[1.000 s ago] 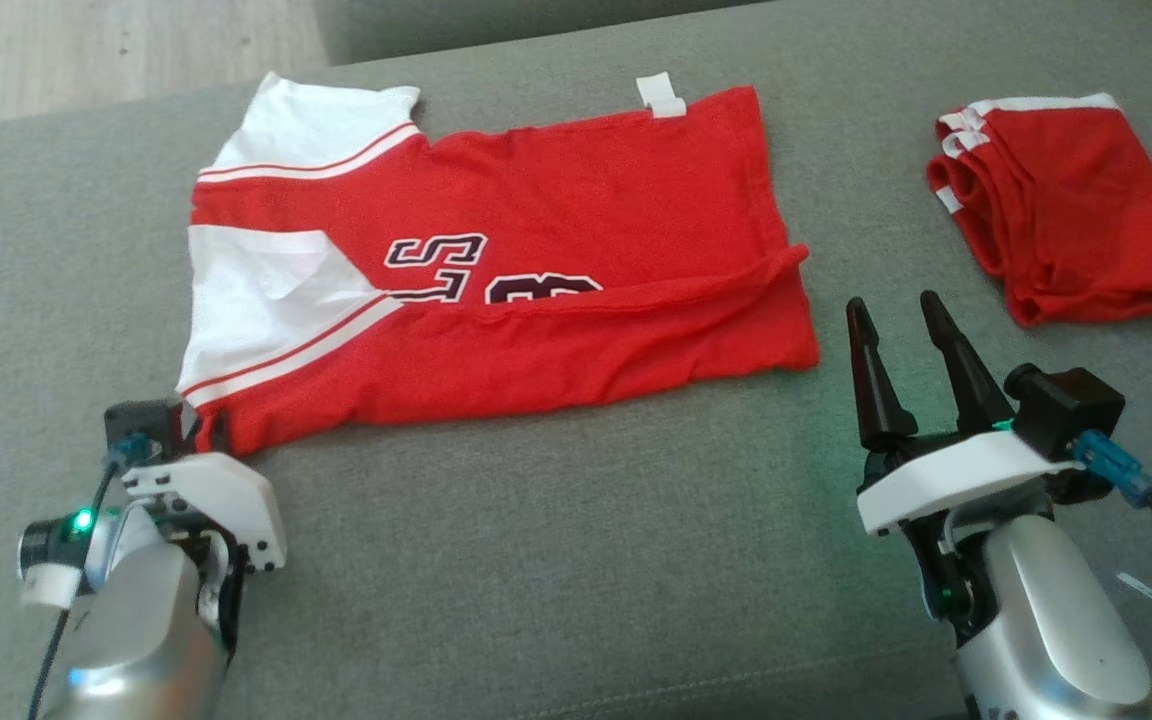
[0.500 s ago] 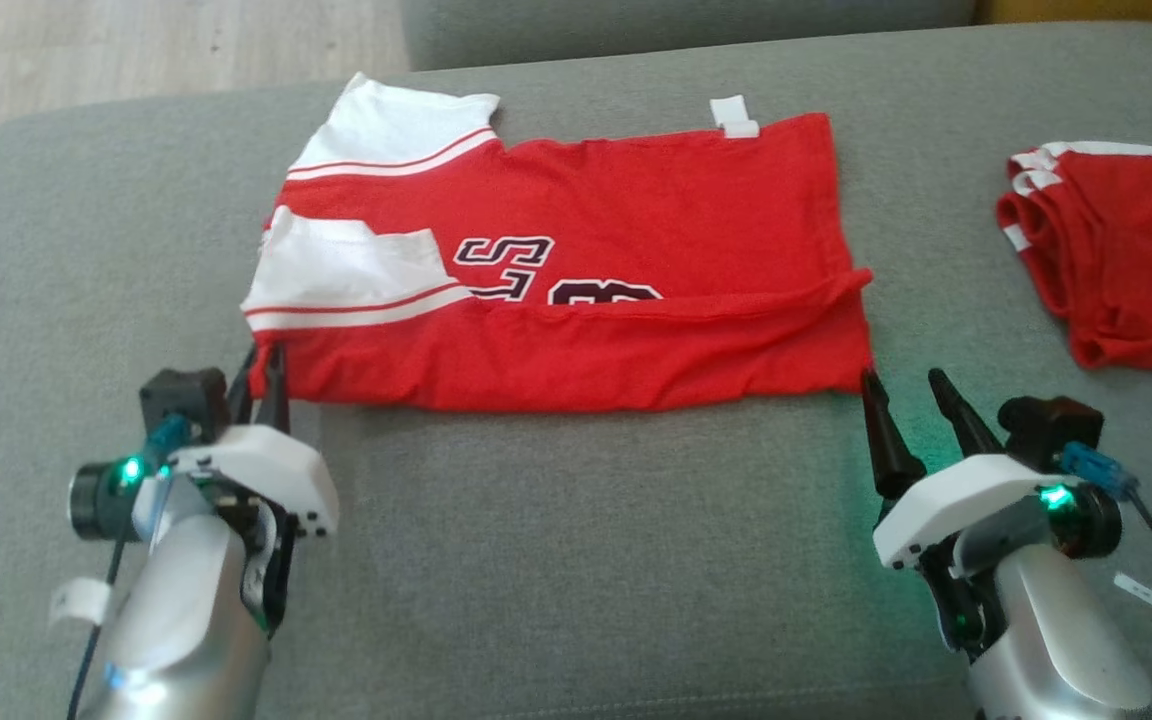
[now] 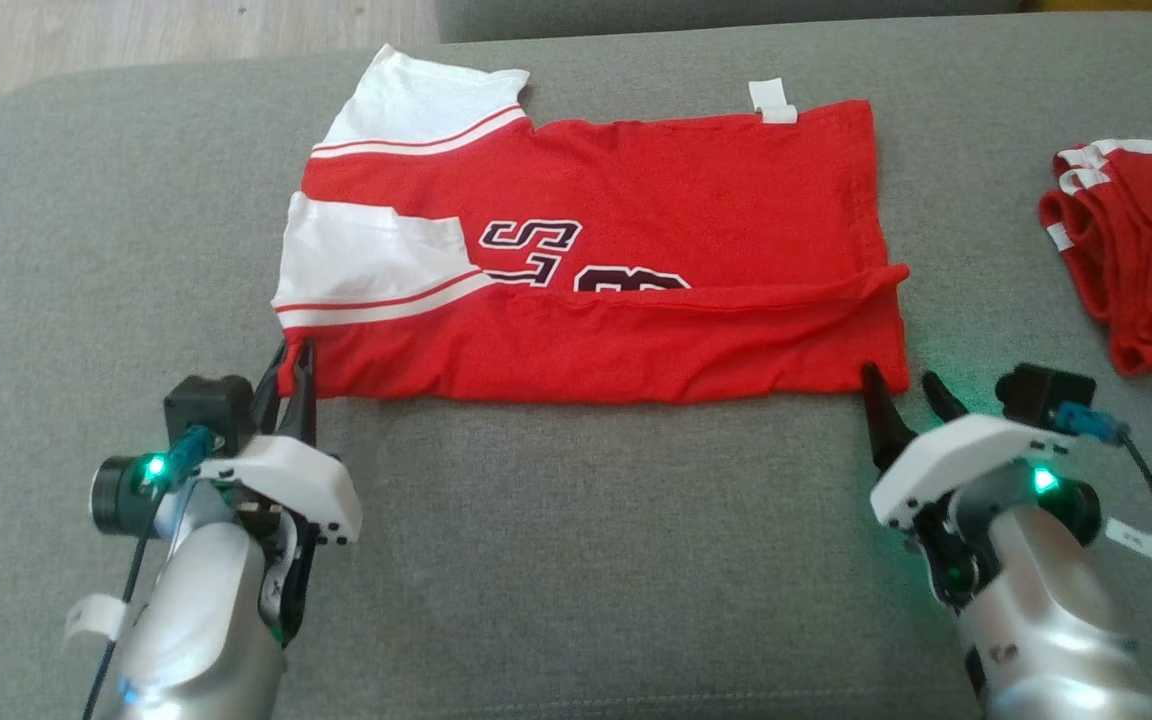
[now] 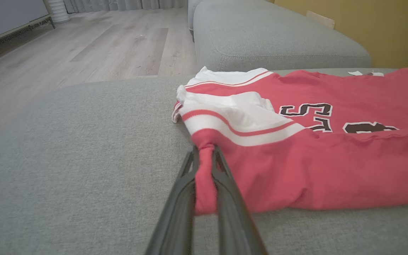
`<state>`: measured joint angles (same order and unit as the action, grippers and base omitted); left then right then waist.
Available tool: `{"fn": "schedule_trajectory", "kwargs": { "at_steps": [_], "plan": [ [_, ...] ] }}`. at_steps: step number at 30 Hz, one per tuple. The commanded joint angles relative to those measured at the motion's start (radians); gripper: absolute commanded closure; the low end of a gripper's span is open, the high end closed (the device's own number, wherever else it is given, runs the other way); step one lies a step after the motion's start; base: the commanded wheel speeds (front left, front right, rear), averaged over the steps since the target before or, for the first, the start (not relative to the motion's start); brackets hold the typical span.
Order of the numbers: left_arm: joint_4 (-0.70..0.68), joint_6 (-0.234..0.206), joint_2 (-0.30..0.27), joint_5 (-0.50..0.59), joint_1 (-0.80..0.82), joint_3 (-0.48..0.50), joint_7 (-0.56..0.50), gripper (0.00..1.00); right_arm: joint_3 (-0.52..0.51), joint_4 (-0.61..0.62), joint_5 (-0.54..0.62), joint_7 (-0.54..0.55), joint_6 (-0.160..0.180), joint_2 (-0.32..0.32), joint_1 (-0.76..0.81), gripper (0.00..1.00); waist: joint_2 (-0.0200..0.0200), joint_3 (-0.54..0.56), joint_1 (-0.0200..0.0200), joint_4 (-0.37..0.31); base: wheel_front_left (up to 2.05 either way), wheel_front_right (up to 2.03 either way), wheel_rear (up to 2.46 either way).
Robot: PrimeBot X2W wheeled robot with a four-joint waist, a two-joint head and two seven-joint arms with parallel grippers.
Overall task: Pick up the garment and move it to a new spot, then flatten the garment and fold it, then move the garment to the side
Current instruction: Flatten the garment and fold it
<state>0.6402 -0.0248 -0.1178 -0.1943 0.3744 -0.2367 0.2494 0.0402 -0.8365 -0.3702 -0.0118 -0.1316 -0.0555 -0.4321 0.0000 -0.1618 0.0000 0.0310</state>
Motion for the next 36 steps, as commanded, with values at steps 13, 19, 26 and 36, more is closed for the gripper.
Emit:
{"fn": "schedule_trajectory", "kwargs": {
  "at_steps": [13,19,26,36],
  "plan": [
    [-0.001,-0.006,-0.025,-0.004,-0.025,0.036,0.012,1.0,0.14,-0.193,-0.036,-0.095,0.001,0.005,-0.116,1.0,0.0,0.053,0.0,-0.005,0.0,0.0,0.0],
    [0.01,-0.007,-0.027,-0.016,-0.07,0.041,0.012,1.0,0.137,-0.232,-0.018,-0.129,0.001,0.005,-0.103,1.0,0.0,0.104,0.0,-0.01,0.0,0.0,0.0],
    [-0.024,-0.017,-0.034,-0.051,-0.167,0.068,0.012,1.0,0.139,-0.223,-0.026,-0.141,0.001,0.005,-0.05,1.0,0.0,0.168,0.0,-0.024,0.0,0.0,0.0],
    [-0.126,-0.028,-0.038,-0.073,-0.291,0.061,-0.011,1.0,0.099,-0.102,-0.018,-0.09,0.001,0.004,0.065,1.0,0.0,0.212,0.0,-0.024,0.0,0.0,0.0]
  ]
}}
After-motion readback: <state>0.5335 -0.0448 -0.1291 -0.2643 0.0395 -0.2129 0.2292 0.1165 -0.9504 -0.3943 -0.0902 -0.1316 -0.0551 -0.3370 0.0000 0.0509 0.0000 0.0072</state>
